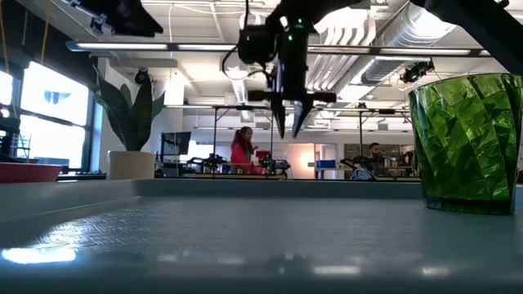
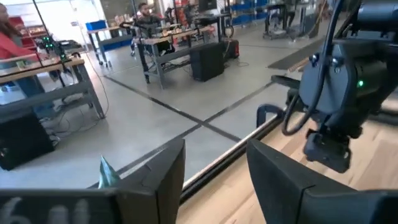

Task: Pick and place plate/cup/fork/spoon on tray
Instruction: Put the yellow spoon on the blue tray

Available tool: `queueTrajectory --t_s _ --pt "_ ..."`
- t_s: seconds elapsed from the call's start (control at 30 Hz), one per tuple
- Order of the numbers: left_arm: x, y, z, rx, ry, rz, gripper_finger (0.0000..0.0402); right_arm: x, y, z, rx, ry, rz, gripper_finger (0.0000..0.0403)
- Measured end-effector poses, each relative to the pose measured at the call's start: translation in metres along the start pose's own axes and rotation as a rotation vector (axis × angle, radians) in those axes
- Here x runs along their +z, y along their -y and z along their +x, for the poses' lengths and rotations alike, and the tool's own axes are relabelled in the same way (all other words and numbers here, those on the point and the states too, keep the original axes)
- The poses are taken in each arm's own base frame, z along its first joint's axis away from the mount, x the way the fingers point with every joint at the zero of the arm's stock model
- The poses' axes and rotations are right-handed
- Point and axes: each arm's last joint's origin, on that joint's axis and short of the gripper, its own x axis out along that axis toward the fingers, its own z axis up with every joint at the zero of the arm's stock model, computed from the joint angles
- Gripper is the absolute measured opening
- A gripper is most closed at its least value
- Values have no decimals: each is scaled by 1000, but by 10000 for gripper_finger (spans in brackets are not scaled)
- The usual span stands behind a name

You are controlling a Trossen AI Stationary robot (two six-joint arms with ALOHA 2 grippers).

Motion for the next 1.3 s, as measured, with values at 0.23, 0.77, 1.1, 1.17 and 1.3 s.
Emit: queueTrajectory --t_s 0.23,0.77,1.1,1.17,1.3 --pt "31 -6 -7 -20 70 -23 172 15 -2 -49 18 130 -37 108" --pt "72 16 18 -17 53 7 172 23 41 -133 -64 325 -29 108" --pt "79 46 54 80 -24 5 172 33 65 -154 -87 385 -96 108" --pt "82 51 63 96 -32 -9 172 36 72 -159 -108 407 -111 108" --pt "84 58 84 114 -59 -31 172 41 84 -168 -156 461 -128 108"
